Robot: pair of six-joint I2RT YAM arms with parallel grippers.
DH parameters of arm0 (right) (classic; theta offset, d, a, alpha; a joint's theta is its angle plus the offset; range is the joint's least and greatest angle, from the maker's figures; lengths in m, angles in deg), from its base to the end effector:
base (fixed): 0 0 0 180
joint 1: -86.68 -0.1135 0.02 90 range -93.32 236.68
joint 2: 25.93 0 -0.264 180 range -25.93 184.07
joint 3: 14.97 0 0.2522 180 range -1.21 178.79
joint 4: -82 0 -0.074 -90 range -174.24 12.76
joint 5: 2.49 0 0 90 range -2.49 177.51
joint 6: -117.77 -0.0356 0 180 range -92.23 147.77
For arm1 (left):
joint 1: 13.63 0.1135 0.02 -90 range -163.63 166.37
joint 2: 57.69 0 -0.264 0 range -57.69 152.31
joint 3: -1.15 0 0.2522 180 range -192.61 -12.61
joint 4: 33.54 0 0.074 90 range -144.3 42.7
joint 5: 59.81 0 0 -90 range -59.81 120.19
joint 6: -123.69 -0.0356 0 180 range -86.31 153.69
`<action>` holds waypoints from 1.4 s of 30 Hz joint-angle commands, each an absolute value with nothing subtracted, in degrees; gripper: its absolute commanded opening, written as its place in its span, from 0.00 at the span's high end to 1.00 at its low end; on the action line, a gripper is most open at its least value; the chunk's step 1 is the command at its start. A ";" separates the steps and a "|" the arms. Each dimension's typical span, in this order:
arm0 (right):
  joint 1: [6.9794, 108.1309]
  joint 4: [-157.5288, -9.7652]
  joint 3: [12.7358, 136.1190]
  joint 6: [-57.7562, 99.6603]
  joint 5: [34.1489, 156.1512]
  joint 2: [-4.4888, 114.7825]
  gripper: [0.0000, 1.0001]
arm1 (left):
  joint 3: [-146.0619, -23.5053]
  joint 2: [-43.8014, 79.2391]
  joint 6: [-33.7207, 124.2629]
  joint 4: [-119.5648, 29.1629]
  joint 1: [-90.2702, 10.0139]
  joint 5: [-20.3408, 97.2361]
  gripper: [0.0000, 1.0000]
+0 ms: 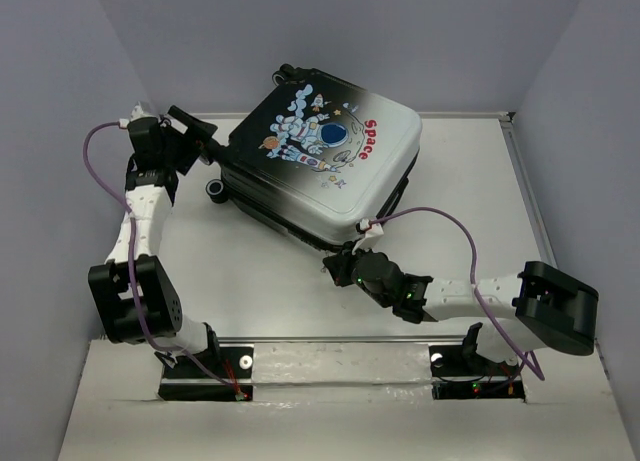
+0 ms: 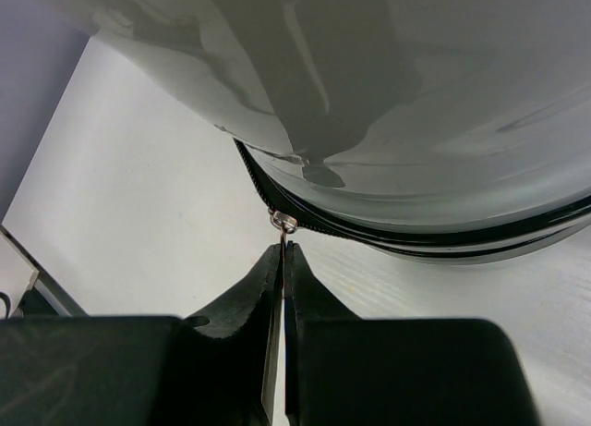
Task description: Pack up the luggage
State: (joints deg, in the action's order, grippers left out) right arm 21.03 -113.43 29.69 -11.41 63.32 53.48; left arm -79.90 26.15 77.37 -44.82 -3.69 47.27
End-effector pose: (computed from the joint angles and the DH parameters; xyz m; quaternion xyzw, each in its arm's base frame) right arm 0.1284 0.2483 0.1940 -0.0646 0.8042 0.3439 0.4804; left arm 0.3449 0.0498 0.3374 -0.2701 0.7370 -0.2886 0.5482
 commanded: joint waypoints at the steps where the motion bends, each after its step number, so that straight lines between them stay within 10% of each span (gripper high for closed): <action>1: 19.45 -111.93 29.03 -10.82 68.88 54.31 0.93 | -82.31 28.61 77.02 -44.05 -3.96 47.41 0.01; 29: 19.45 -111.75 29.20 -10.47 68.61 54.57 0.93 | -86.27 36.27 82.47 -37.73 -5.72 48.11 0.20; 33: 19.45 -111.31 29.03 -10.47 68.00 54.05 0.93 | -84.42 36.09 83.61 -35.01 -5.89 48.20 0.36; 38: 19.45 -110.62 30.25 -9.33 67.56 54.40 0.93 | -80.83 34.42 83.61 -27.45 -6.42 48.64 0.90; 42: 19.45 -110.43 33.76 -7.31 68.70 56.50 0.93 | -78.10 32.67 83.44 -24.37 -7.04 47.50 0.94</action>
